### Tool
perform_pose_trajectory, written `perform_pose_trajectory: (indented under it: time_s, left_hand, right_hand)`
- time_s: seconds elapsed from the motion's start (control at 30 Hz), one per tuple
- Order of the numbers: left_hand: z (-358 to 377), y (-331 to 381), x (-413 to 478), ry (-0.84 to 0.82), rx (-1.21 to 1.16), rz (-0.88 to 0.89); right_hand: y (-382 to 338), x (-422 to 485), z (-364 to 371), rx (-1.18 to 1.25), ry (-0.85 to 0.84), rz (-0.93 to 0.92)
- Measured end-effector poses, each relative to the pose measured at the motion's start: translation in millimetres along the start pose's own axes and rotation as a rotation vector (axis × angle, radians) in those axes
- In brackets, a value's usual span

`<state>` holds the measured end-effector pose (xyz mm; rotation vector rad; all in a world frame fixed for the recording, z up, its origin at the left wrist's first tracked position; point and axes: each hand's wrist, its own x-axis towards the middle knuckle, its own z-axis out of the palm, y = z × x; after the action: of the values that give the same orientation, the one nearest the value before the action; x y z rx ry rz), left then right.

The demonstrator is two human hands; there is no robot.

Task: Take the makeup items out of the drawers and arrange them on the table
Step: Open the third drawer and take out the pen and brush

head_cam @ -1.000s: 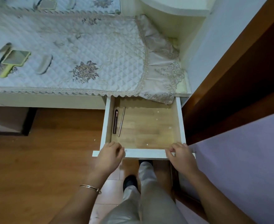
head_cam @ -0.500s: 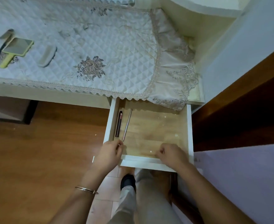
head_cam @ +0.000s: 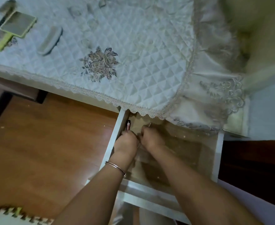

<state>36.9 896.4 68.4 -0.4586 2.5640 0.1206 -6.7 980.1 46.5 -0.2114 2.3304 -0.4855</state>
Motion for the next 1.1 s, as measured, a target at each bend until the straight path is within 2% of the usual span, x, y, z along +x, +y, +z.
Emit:
perform_pose_trajectory:
  time_s: [0.13, 0.37, 0.57, 0.7, 0.8, 0.97, 1.1]
  left_hand:
    - [5, 5, 4, -0.169, -0.148, -0.035]
    - [0, 3, -11, -0.187, -0.237, -0.006]
    - [-42, -20, -54, -0.056, -0.426, 0.030]
    - [-92, -47, -50, 0.216, -0.598, 0.002]
    - [-127, -64, -22, 0.395, -0.636, 0.003]
    - [-167, -78, 54, 0.456, -0.594, -0.006]
    - [-179, -86, 101, 0.472, -0.517, -0.117]
  right_hand:
    - [15, -5, 7, 0.066, 0.066, -0.016]
    - [23, -28, -3, 0.171, 0.100, 0.019]
    - [21, -74, -21, 0.402, 0.262, -0.126]
    - [-13, -70, -55, 0.562, 0.389, -0.265]
    - [-52, -41, -93, 0.609, 0.498, -0.349]
    - [-96, 30, -145, 0.664, 0.452, -0.333]
    - [-116, 74, -158, 0.607, 0.427, -0.298]
